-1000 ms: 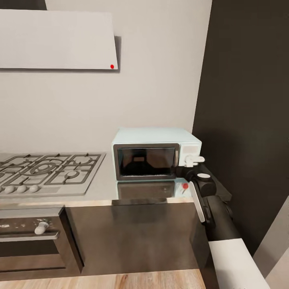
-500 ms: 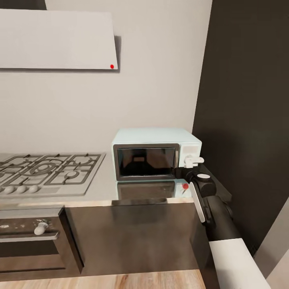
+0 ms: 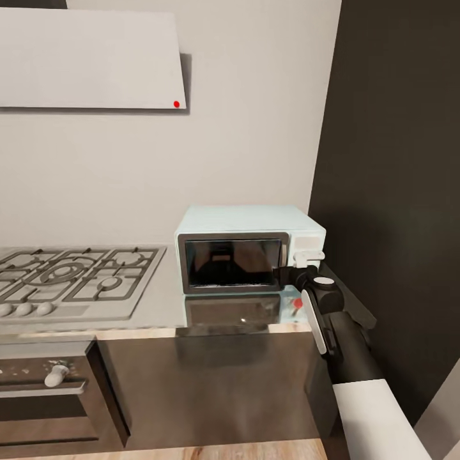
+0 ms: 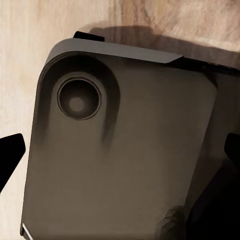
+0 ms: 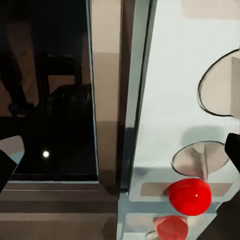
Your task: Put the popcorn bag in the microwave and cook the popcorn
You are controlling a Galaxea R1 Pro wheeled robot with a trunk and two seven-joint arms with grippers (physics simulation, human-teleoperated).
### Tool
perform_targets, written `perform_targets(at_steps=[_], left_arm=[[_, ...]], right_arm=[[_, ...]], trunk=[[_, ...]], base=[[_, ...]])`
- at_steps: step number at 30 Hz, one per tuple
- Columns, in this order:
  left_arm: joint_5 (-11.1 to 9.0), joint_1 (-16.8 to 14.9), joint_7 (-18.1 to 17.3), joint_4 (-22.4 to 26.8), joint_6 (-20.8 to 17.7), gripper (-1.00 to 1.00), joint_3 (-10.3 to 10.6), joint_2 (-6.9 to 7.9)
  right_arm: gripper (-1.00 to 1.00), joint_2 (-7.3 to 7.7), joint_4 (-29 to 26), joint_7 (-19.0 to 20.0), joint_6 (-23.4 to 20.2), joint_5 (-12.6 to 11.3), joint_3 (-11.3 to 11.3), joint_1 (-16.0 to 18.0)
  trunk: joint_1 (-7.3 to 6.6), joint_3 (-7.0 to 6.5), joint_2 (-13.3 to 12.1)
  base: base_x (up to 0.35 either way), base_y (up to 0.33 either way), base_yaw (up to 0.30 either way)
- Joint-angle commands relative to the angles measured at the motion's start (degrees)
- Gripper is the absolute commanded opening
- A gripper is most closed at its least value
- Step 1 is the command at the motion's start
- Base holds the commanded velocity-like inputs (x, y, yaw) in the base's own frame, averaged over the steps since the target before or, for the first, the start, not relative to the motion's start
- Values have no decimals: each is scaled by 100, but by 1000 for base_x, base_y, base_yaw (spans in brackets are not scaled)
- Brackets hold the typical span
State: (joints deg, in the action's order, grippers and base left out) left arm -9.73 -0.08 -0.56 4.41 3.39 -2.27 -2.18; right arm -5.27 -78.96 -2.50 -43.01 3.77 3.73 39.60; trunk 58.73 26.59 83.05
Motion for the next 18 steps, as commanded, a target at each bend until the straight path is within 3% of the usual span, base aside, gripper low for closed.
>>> perform_targets(at_steps=[1, 9, 18], left_arm=[[-29, -1, -6, 2, 12, 100, -20, -1], [-29, -1, -6, 3, 12, 100, -20, -2], [-29, -1, -6, 7, 12, 100, -20, -2]], right_arm=[[100, 0, -5, -5, -32, 37, 7, 4], [100, 0, -5, 3, -32, 40, 5, 4], [100, 0, -5, -53, -32, 77, 5, 4]], trunk=[[0, 6, 3], [0, 6, 3], [0, 6, 3]], base=[[4, 0, 0], [48, 96, 0], [4, 7, 0]])
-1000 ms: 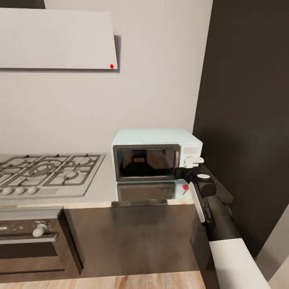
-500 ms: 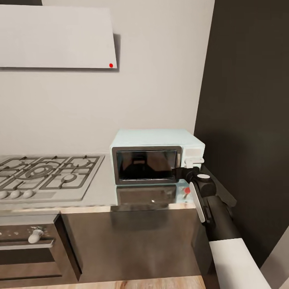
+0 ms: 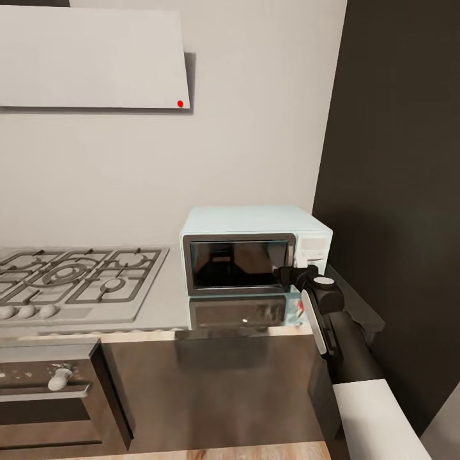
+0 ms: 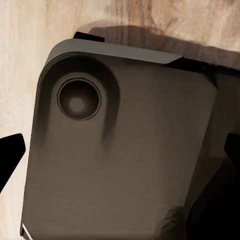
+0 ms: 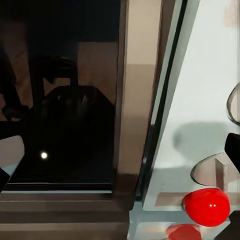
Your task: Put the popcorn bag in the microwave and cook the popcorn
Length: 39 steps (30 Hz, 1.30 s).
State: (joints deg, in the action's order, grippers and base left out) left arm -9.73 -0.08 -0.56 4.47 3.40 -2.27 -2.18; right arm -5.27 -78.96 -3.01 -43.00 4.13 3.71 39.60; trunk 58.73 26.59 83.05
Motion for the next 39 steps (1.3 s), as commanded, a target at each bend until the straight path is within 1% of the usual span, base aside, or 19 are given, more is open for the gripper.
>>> perform_targets(at_steps=[1, 2, 4, 8, 18, 25, 39], left_arm=[[-29, -1, -6, 0, 12, 100, -20, -1], [-29, -1, -6, 1, 12, 100, -20, -1], [-47, -9, -2, 8, 12, 100, -37, -10], [-47, -10, 2, 5, 12, 100, -37, -10], [-47, -10, 2, 4, 12, 100, -37, -10], [-47, -10, -2, 9, 12, 100, -37, -10], [-56, -10, 2, 10, 12, 100, -28, -10]], right_arm=[[100, 1, -5, -10, -33, 44, 7, 4], [100, 1, -5, -12, -33, 47, 7, 4], [100, -53, 14, -15, -33, 92, 15, -33], [100, -66, 10, -17, -34, 99, 15, -31], [100, -63, -53, -28, 25, 87, 2, -31], [100, -62, -76, -24, 223, 79, -11, -35], [100, -62, -67, -24, 222, 79, -11, -32]], trunk=[[0, 6, 3], [0, 6, 3], [0, 6, 3], [0, 6, 3], [0, 6, 3], [0, 6, 3], [0, 6, 3]], base=[[0, 0, 0], [0, 0, 0], [0, 0, 0], [0, 0, 0], [0, 0, 0], [0, 0, 0], [40, -17, 0]])
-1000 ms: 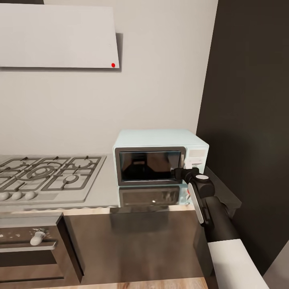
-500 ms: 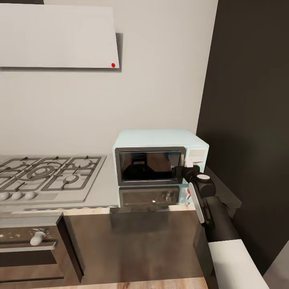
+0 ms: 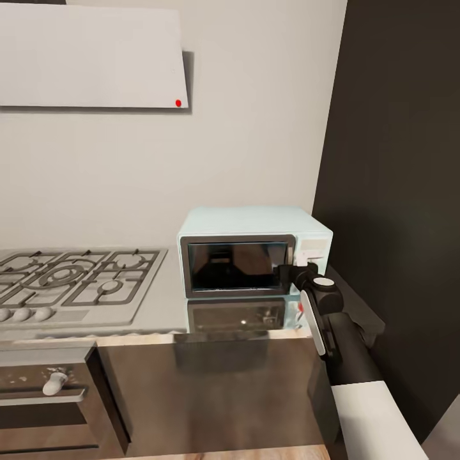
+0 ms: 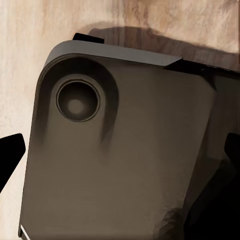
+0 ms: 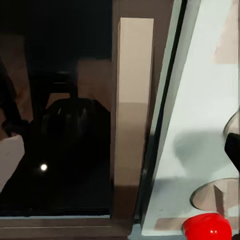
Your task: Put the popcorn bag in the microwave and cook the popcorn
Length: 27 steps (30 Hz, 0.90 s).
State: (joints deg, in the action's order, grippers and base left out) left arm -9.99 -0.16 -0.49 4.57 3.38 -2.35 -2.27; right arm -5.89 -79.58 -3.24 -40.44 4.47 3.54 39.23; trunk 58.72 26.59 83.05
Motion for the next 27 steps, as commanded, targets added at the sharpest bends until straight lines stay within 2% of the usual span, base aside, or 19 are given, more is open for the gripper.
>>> perform_targets(at_steps=[1, 27], left_arm=[[-29, -2, -5, 0, 14, 100, -20, -2], [-29, -2, -4, 0, 14, 100, -27, -2]], right_arm=[[100, 0, -5, -1, -34, 45, 7, 5], [100, 5, 6, -1, -74, 63, 12, 2]], trunk=[[1, 6, 3], [1, 6, 3]], base=[[49, -35, 0], [2, -1, 0]])
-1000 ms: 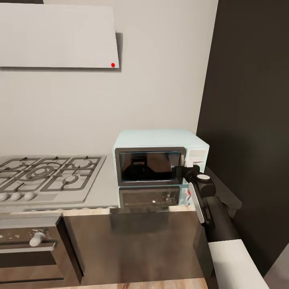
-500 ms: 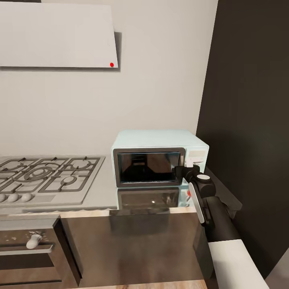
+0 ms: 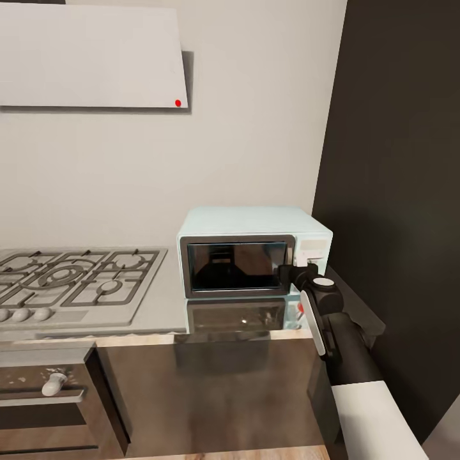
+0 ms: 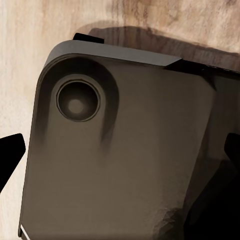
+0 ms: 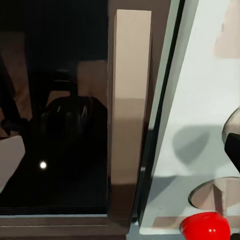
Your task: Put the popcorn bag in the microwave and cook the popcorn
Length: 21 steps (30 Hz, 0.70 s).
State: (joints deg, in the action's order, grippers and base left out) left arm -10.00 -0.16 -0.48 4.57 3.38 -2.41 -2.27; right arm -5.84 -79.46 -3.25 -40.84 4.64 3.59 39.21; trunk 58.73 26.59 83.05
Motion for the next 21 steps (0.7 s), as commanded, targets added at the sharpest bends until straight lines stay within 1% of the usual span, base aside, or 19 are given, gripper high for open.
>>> perform_targets(at_steps=[1, 2, 19, 20, 21], left_arm=[[-28, -2, -5, -2, 14, 100, -22, -2], [-28, -2, -5, -1, 14, 100, -22, -2], [-28, -2, -5, -5, 14, 100, -23, -2], [-34, -2, -5, -8, 14, 100, -26, -9], [-46, -2, -5, -2, 14, 100, -32, -3]], right_arm=[[100, 0, -6, 1, -33, 45, 5, 5], [-100, 2, -7, 1, -27, 44, 4, 6], [-100, 4, -1, 0, -65, 39, 1, 6], [-100, 28, 11, 2, -60, 202, 10, 5], [-100, -6, 31, -14, -82, 229, 10, 7]], trunk=[[0, 6, 3], [0, 6, 3], [0, 6, 3], [0, 5, 3], [0, 5, 3]], base=[[0, 0, 0], [0, 0, 0], [0, 0, 0], [0, 0, 0], [0, 0, 0]])
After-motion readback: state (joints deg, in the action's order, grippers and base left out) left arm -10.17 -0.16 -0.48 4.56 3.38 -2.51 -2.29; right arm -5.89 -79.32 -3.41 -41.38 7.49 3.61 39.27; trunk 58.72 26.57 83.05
